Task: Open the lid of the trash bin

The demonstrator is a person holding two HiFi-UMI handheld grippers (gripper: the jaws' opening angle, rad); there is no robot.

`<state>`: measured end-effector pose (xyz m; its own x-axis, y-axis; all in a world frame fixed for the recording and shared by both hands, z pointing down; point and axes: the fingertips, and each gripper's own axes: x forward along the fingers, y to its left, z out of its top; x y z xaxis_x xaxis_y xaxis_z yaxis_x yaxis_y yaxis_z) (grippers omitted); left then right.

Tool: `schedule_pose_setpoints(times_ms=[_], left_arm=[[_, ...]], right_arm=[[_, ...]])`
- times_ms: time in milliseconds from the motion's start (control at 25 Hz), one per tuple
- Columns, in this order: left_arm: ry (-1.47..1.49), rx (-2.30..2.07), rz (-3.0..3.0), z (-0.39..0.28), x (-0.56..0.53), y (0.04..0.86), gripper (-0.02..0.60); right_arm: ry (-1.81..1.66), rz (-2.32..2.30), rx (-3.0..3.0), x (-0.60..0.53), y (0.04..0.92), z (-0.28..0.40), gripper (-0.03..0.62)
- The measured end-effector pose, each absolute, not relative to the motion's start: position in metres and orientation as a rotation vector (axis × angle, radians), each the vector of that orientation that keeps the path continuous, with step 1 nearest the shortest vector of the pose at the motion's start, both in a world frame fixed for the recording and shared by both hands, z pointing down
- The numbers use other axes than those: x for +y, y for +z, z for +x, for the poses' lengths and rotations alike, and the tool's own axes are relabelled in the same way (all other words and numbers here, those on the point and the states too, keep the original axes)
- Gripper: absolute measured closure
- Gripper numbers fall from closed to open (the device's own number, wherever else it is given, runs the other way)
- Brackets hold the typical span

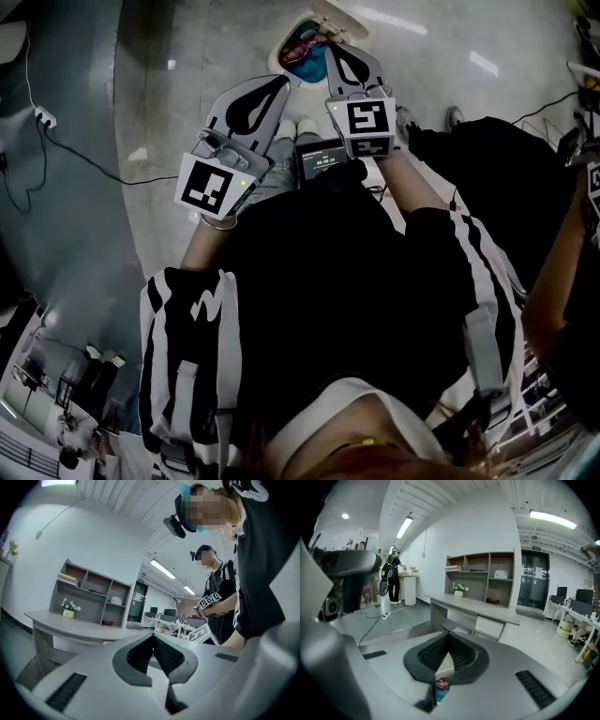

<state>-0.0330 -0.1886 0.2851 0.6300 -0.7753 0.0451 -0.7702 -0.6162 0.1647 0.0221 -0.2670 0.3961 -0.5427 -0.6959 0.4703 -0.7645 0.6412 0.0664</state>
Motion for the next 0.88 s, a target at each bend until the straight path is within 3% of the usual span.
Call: schedule_pose_setpoints(times_ms=[880], left_arm=[[-0.07, -1.304, 2.773, -0.017, -0.186, 0.242, 0.577]], right_arm=[[0.074, 1.216, -2.727, -0.24, 0.263, 0.046, 0.589]])
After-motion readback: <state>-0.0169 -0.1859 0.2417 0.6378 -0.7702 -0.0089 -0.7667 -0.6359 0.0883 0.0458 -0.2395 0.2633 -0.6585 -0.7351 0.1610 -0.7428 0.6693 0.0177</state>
